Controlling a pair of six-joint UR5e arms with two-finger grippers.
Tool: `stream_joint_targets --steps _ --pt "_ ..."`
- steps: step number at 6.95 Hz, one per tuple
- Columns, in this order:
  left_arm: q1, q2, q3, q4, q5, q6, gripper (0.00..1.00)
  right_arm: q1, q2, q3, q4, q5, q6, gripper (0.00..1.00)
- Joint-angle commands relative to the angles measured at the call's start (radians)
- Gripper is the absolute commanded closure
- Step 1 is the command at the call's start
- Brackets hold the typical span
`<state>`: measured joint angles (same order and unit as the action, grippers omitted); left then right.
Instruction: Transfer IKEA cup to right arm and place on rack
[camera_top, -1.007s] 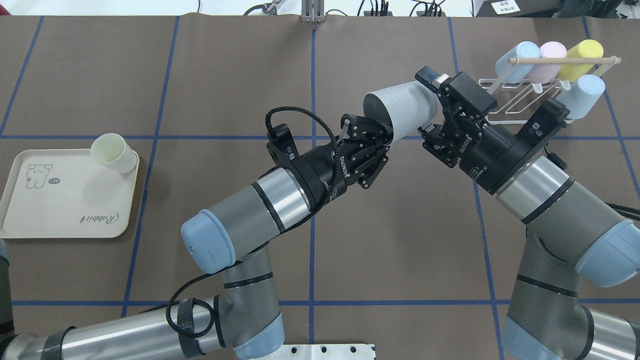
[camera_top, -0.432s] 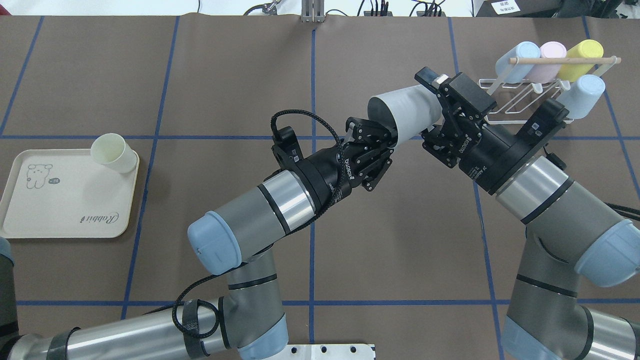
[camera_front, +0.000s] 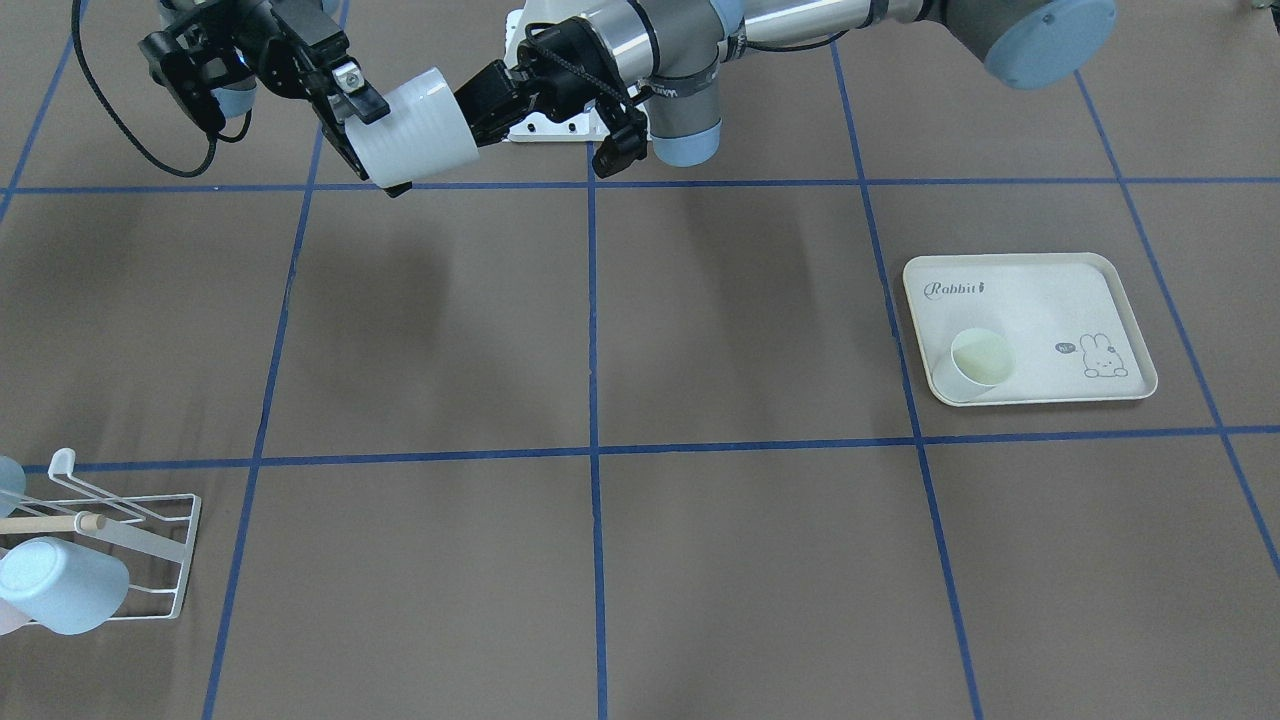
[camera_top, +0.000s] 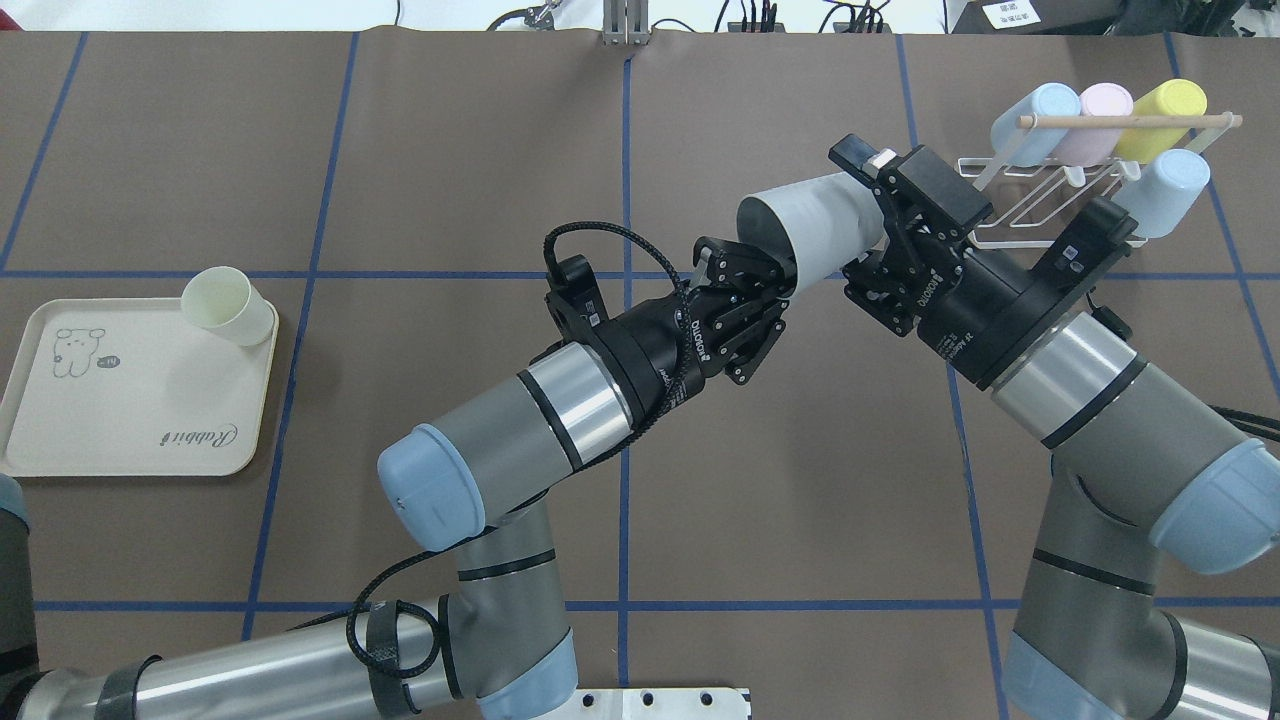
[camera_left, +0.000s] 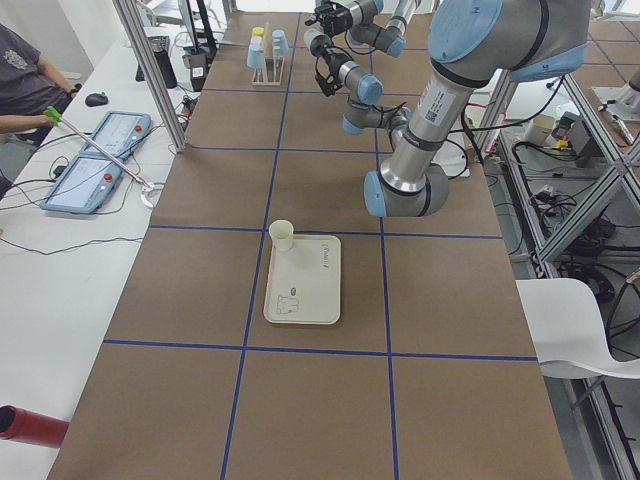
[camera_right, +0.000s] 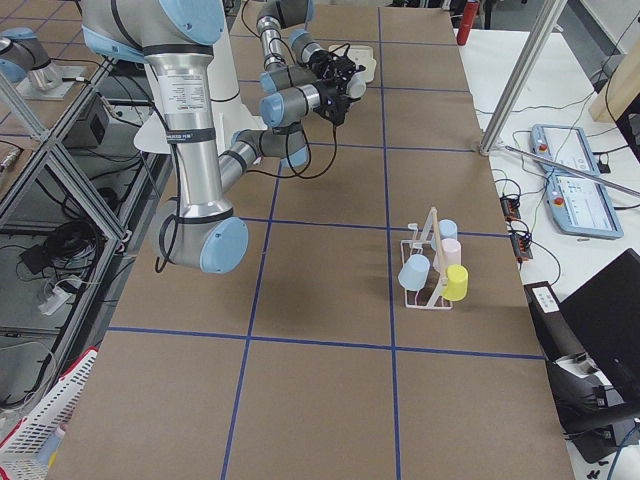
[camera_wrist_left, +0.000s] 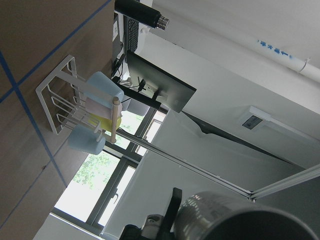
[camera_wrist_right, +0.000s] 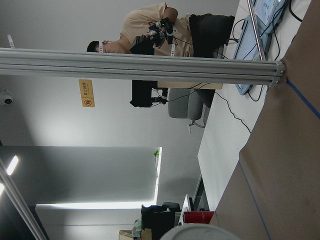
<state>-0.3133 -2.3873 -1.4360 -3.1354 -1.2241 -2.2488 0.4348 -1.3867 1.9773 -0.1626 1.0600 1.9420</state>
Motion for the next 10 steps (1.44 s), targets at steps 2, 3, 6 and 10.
stream_joint_targets --steps 2,3,6,10 --pt "0.0 -0.001 0.0 0.0 -0.002 0.0 1.0 -0.001 0.002 0.0 0.0 0.0 0.003 0.1" --pt "0.0 -0.003 0.0 0.0 -0.002 0.0 1.0 -0.001 0.002 -0.002 0.0 0.0 0.003 0.58" --pt "-0.006 0.002 -0.001 0.008 0.003 0.017 0.0 0.001 0.002 -0.006 0.0 0.002 0.001 0.99" --pt "-0.009 0.007 -0.003 0.0 0.0 0.04 0.0 0.002 -0.003 -0.005 0.002 0.002 0.003 0.98"
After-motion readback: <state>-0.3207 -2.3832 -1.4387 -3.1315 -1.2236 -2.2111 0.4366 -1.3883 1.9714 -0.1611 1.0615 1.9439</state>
